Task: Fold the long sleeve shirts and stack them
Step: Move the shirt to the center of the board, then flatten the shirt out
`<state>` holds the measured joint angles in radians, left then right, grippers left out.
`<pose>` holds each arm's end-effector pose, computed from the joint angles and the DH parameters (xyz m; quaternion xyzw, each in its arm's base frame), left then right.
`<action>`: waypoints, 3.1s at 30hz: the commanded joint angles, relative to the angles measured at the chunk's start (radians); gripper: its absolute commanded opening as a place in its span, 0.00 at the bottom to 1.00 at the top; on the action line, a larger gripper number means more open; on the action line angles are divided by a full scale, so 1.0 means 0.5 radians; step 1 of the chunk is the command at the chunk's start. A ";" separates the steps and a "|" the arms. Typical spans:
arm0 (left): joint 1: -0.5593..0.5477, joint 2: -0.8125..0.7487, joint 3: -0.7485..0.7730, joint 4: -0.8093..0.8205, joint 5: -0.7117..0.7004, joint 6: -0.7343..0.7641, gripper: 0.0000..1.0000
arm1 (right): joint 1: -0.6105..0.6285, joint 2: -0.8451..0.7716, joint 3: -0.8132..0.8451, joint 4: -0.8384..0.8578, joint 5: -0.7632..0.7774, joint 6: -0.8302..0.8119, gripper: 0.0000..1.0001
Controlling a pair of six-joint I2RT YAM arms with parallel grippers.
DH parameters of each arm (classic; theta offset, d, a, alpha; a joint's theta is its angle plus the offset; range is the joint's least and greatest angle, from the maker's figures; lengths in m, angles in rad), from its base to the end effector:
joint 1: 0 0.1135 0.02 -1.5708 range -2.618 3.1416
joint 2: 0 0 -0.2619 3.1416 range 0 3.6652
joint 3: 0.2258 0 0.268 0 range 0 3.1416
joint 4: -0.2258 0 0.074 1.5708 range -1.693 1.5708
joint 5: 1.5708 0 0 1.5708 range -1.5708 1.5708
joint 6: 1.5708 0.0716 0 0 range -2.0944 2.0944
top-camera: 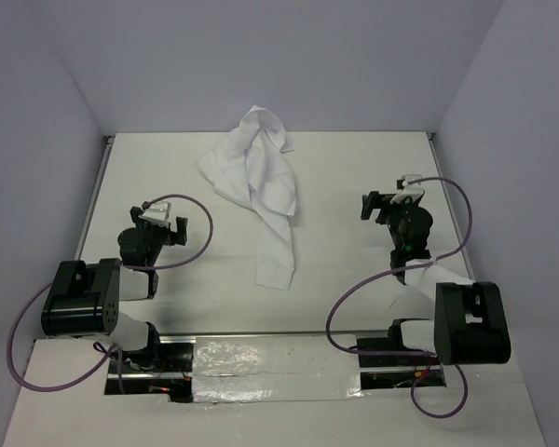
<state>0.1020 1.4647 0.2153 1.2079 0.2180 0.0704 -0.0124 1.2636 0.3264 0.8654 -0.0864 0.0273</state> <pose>0.2756 0.0126 0.1391 0.0640 0.7184 -0.0190 0.6924 0.2888 0.0026 0.1777 -0.0149 0.7318 0.0367 0.6804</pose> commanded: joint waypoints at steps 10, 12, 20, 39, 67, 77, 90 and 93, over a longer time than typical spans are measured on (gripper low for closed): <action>0.044 -0.164 0.426 -0.390 0.060 -0.125 0.99 | -0.006 -0.172 1.113 -0.843 -1.117 0.420 0.50; 0.100 -0.040 1.538 -2.126 0.354 -0.032 0.99 | 0.098 0.070 1.527 -1.319 -1.202 0.498 0.16; 0.097 0.234 2.527 -3.382 0.255 0.292 0.94 | 0.840 0.770 2.151 -1.997 -0.233 0.396 0.81; 0.106 0.120 2.275 -3.425 0.070 0.267 0.99 | 1.399 1.572 2.814 -2.621 -0.057 -0.033 0.00; -0.624 0.316 2.291 -3.526 0.052 0.620 0.82 | -0.055 0.277 1.621 -2.455 -0.355 0.654 0.19; -1.066 0.881 2.529 -3.260 -0.037 0.396 0.94 | -0.055 0.758 1.780 -2.605 0.004 0.385 0.91; -1.388 1.209 2.634 -3.094 -0.292 0.951 0.99 | -0.049 1.307 2.176 -2.713 0.053 0.077 0.96; -1.388 1.283 2.643 -3.030 -0.356 0.936 0.92 | -0.052 1.381 2.191 -2.688 0.035 0.090 0.92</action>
<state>-0.6128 2.0670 1.5021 -0.3386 0.0994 0.5121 -0.0380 1.9335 1.3960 -0.4702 -0.0502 0.0956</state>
